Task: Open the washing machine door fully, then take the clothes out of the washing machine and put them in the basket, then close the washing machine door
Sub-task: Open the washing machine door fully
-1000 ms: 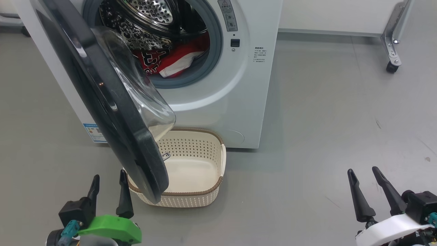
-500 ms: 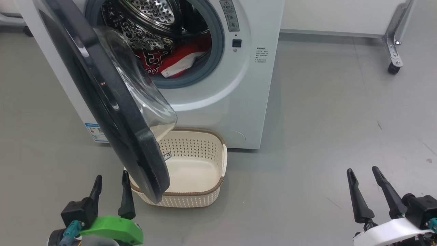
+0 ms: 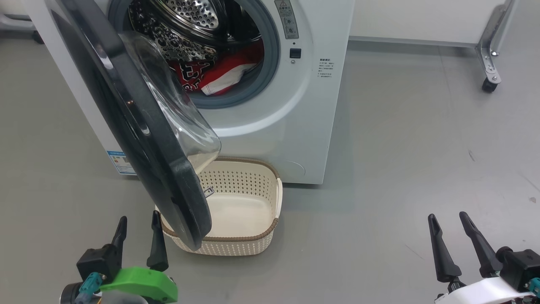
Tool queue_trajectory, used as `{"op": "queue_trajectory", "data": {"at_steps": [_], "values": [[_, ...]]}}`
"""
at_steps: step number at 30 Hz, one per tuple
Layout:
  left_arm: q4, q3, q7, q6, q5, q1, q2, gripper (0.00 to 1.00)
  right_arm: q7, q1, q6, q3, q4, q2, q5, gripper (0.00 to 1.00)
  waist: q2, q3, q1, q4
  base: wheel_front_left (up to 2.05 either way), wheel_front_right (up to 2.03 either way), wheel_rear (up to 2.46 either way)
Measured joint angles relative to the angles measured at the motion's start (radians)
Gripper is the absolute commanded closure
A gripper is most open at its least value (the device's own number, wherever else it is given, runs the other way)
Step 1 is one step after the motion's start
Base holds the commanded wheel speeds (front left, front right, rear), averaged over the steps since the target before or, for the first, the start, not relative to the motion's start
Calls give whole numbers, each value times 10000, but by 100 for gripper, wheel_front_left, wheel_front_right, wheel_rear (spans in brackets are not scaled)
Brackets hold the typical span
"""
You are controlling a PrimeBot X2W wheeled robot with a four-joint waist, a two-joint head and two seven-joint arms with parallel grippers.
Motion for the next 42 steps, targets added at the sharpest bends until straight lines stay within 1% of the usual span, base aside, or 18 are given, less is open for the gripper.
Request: {"op": "queue_trajectory", "data": {"at_steps": [9,11,28,29,30,32,35,42], "values": [[-2,0,0,0,13,0,0,0,0,103,23,-127,-73,140,-132,0,0,27,0,24,0,0,0],[-2,0,0,0,13,0,0,0,0,169,82,-153,-75,157,-174,0,0,35,0,28,0,0,0],[-33,-6,0,-10,13,1,0,0,0,344,236,-385,-113,443,-332,0,0,113,0,72,0,0,0],[-15,-42,0,-58,17,1,8,10,0,360,267,-389,-113,447,-334,0,0,118,0,77,0,0,0],[-12,-82,0,-125,100,1,13,100,0,368,267,-395,-113,458,-337,0,0,123,0,80,0,0,0],[-69,-104,0,-174,253,1,13,100,0,373,270,-414,-113,476,-341,0,0,133,0,87,0,0,0],[-121,-100,0,-174,251,1,13,100,0,376,353,-451,-113,502,-345,0,0,149,0,99,0,0,0],[-268,27,0,-186,249,1,13,100,0,380,399,-541,-109,535,-433,0,0,173,0,160,0,0,0]]}}
